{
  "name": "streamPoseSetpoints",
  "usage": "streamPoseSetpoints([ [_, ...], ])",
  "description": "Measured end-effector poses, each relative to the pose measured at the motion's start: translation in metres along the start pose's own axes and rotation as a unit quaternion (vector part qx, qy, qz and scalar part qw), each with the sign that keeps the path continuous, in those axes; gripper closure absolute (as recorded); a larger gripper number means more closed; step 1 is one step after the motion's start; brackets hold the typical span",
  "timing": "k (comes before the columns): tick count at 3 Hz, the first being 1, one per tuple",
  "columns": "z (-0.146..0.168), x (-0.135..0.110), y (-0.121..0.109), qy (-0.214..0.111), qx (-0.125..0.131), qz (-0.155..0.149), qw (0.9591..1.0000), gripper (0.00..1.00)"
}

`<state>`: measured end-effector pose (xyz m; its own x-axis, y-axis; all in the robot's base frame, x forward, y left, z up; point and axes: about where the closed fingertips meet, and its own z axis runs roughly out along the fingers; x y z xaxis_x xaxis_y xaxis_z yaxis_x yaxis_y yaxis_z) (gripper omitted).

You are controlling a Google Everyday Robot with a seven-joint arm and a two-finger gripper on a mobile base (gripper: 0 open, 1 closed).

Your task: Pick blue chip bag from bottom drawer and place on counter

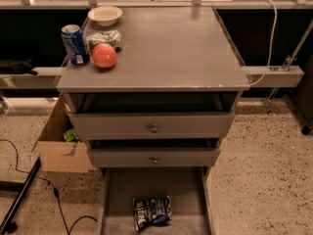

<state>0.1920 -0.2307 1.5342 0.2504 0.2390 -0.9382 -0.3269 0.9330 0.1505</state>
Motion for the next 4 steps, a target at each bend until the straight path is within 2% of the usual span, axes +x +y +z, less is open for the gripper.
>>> streamPoseSetpoints([
  [1, 0.0, 0.0, 0.0, 0.0, 0.0, 0.0, 1.0, 0.0],
  [2, -0.001, 0.008, 0.007, 0.02, -0.015, -0.01, 0.9996, 0.0],
  [3, -0.002, 0.028, 0.013, 0.063, -0.047, -0.027, 0.9965, 0.0],
  [4, -0.006, 0.051, 0.018, 0.11, -0.08, -0.047, 0.9896, 0.0],
])
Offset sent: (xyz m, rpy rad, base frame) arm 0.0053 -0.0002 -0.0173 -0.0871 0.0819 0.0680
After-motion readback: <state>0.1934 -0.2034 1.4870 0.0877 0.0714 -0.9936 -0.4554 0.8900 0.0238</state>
